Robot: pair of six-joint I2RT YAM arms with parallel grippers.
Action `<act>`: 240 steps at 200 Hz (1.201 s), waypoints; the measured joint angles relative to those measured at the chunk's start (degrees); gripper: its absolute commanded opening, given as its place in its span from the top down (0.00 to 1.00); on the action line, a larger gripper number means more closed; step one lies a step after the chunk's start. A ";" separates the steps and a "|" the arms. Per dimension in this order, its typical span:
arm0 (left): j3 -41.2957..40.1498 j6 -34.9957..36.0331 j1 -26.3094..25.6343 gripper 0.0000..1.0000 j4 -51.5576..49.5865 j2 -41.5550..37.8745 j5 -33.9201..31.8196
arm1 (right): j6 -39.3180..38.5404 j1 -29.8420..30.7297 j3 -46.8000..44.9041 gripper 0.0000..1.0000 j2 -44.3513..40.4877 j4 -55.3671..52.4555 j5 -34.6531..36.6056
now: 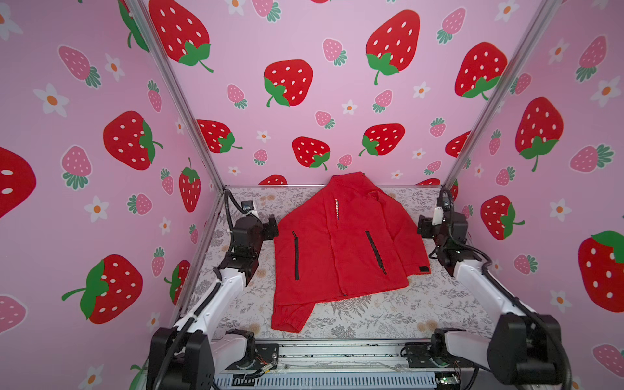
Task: Unzip the jacket
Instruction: Flatten out the jacket at the center of the board.
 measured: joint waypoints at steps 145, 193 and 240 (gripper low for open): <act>-2.29 -25.18 7.76 0.14 -28.30 18.05 28.39 | 5.68 -4.48 8.55 0.42 16.35 -36.35 -32.89; -4.42 -27.63 8.11 0.21 -19.54 24.00 33.22 | 2.43 -2.91 12.98 0.56 28.94 -34.69 -34.38; -5.38 -27.89 8.11 0.28 -15.50 24.90 35.08 | 0.48 -1.25 17.59 0.50 37.20 -33.29 -36.89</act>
